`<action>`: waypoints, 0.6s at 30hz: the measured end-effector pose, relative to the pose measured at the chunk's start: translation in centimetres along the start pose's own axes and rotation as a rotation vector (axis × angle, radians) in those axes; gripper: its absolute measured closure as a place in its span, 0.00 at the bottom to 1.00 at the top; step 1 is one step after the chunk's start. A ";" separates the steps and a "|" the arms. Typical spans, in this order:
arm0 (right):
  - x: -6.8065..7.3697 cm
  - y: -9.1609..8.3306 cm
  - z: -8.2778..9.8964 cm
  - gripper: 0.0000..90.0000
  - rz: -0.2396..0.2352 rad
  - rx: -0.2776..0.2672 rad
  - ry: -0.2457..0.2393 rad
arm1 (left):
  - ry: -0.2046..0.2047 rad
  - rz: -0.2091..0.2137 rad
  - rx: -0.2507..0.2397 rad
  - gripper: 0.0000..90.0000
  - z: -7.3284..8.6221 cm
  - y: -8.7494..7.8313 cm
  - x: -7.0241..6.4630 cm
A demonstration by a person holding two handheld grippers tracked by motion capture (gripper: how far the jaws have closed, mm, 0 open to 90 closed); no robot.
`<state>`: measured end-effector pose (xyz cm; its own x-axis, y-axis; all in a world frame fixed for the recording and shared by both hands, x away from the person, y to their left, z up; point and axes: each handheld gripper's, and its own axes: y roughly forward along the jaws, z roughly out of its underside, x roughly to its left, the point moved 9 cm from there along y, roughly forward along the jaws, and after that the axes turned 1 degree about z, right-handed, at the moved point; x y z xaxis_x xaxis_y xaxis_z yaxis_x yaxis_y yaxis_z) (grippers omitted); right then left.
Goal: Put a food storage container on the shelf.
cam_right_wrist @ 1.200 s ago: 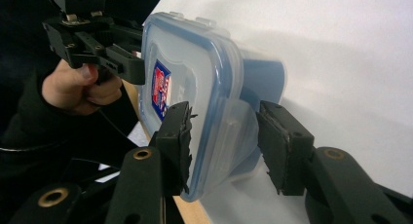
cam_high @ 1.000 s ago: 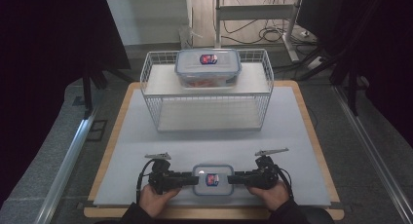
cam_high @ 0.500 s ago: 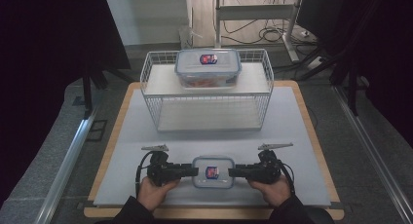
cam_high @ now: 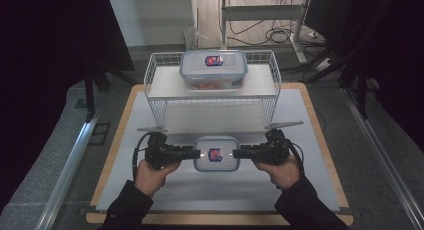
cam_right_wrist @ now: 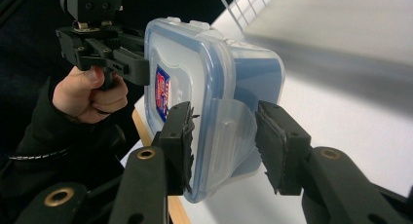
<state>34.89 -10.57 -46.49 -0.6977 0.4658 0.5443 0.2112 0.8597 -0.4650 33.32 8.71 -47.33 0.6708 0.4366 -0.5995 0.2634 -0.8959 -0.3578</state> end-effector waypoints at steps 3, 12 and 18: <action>0.3 -0.4 -1.5 0.65 -0.001 -0.010 -0.012 | 0.013 -0.003 -0.009 0.64 -1.5 -0.5 -0.2; 0.9 -1.1 -5.1 0.65 -0.004 -0.038 -0.027 | 0.014 -0.004 -0.023 0.64 -4.9 -1.4 -0.8; 1.3 -1.6 -7.1 0.65 -0.006 -0.054 -0.034 | 0.020 -0.001 -0.037 0.64 -7.1 -2.0 -1.0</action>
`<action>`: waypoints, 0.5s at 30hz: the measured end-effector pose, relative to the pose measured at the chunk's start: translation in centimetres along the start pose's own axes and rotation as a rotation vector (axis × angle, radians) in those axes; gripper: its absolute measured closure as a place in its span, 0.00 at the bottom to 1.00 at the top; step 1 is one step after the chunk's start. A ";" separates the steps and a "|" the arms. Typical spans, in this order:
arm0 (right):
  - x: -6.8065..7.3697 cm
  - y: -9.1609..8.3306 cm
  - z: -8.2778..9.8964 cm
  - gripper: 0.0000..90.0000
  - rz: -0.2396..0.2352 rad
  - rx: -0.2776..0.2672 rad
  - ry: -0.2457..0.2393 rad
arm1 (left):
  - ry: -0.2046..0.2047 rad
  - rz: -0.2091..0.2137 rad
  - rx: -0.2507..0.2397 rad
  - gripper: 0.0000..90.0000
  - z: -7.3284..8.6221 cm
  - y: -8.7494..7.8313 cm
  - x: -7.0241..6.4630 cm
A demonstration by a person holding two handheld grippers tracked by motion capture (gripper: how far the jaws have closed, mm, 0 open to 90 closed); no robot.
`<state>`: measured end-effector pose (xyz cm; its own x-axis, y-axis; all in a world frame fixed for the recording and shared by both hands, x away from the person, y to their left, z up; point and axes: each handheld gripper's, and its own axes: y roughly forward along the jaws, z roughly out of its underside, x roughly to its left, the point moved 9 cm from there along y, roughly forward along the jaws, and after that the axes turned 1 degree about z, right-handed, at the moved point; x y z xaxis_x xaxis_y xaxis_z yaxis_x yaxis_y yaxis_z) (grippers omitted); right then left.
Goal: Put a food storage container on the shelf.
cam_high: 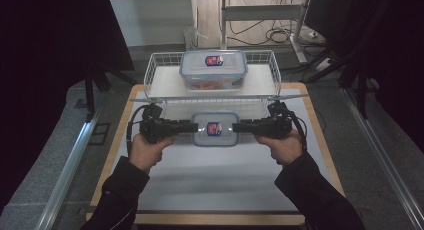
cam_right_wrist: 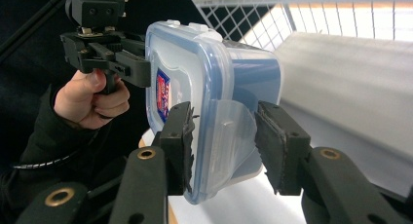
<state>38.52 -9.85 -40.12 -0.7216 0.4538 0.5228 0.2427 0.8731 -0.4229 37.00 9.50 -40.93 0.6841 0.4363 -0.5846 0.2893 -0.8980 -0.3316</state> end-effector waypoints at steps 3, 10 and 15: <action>0.2 -0.2 -1.2 0.65 -0.004 -0.010 0.002 | 0.001 0.002 -0.012 0.64 -1.2 -0.4 -0.2; 0.5 -0.4 -4.0 0.65 -0.010 -0.028 -0.010 | 0.016 -0.012 -0.027 0.64 -3.8 -1.2 -0.3; 0.6 -0.4 -5.8 0.65 -0.006 -0.036 -0.009 | 0.016 -0.011 -0.036 0.64 -5.3 -1.6 -0.3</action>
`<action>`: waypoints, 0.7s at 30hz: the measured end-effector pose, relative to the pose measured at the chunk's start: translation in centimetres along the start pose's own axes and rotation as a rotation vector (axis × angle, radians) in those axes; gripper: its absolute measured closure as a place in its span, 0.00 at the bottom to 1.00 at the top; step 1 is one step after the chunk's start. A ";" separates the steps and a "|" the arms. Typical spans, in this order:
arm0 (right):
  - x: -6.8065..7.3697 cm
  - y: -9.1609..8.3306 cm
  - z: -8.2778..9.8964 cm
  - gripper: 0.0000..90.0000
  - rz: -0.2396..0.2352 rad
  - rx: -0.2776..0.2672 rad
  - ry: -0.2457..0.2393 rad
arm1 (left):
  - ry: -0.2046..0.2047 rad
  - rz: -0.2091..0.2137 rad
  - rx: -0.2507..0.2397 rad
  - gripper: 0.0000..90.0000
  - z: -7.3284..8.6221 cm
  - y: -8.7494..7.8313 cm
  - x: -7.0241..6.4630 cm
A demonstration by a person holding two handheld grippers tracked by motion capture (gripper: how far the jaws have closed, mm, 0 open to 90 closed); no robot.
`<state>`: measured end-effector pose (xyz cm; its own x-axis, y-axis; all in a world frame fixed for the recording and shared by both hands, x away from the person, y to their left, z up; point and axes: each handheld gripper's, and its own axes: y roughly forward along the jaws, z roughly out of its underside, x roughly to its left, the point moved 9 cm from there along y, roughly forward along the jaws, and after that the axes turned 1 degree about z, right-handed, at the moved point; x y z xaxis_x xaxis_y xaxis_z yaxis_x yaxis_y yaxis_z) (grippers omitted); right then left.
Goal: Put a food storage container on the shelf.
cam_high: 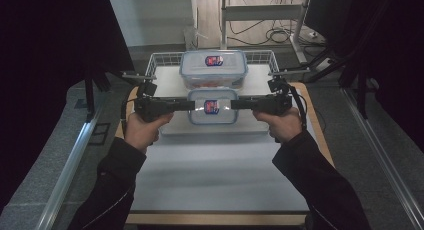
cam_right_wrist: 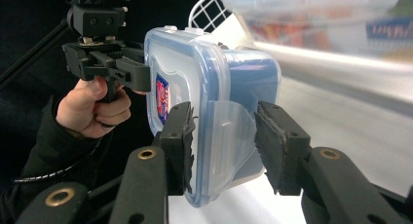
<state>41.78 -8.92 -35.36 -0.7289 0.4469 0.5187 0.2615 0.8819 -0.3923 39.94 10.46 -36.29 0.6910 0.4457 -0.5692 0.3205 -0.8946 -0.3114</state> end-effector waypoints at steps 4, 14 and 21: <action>0.0 -0.1 -1.3 0.65 0.006 -0.012 -0.001 | 0.002 0.002 -0.008 0.64 -1.2 -0.2 0.1; -0.2 -0.6 -4.2 0.65 0.013 -0.042 0.006 | -0.002 0.003 -0.019 0.64 -4.2 -0.1 0.0; -0.2 -0.7 -6.5 0.65 0.012 -0.059 0.008 | -0.006 0.001 -0.035 0.64 -6.5 -0.4 0.2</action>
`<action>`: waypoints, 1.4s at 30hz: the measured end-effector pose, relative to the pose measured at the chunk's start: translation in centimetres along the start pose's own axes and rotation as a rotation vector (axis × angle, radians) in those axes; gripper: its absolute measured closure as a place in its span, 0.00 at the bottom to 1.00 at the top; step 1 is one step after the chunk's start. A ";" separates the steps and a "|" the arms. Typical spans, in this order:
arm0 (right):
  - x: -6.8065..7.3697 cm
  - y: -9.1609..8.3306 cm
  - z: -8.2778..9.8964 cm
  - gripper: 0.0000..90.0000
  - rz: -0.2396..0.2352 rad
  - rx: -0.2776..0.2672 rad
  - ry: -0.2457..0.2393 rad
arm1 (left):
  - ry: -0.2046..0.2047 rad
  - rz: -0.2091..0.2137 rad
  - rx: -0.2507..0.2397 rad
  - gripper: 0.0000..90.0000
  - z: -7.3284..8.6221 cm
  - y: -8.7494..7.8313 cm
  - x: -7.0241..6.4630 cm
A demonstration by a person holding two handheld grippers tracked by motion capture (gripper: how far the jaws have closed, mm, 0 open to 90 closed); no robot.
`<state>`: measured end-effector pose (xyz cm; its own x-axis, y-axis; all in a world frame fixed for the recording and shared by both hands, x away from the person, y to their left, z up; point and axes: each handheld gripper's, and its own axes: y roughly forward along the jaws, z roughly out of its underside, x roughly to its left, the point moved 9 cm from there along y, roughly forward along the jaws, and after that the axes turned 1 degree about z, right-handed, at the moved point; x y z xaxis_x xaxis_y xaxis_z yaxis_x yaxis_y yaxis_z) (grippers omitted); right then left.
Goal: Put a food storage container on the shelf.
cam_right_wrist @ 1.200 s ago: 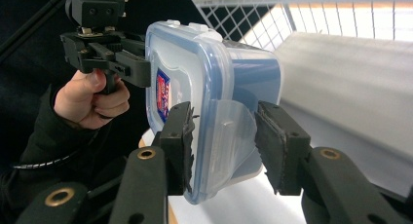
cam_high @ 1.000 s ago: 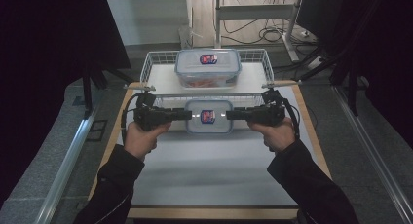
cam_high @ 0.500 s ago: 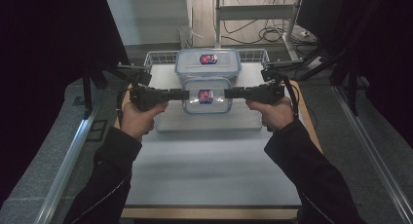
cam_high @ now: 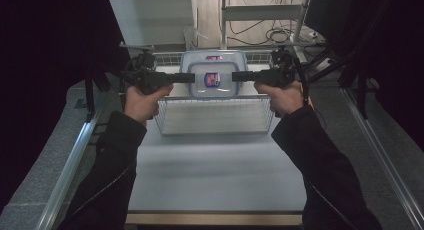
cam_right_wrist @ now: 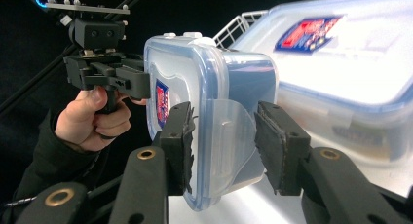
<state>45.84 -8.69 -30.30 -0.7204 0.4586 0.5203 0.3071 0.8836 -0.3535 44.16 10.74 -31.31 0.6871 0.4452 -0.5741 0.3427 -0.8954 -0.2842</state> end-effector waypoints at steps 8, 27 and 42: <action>-0.6 0.3 -2.5 0.65 0.001 -0.022 0.006 | -0.015 -0.002 -0.023 0.64 -2.1 0.1 0.8; -4.0 2.4 -5.4 0.64 0.002 -0.055 0.048 | -0.073 -0.042 -0.072 0.64 -4.6 1.4 4.0; -4.8 3.2 -5.9 0.61 0.065 -0.066 0.024 | -0.071 -0.108 -0.088 0.59 -4.8 1.7 4.8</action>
<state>53.97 -7.51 -29.40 -0.6824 0.5168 0.5169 0.3936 0.8557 -0.3358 51.10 11.33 -30.89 0.5976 0.5349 -0.5973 0.4689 -0.8374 -0.2809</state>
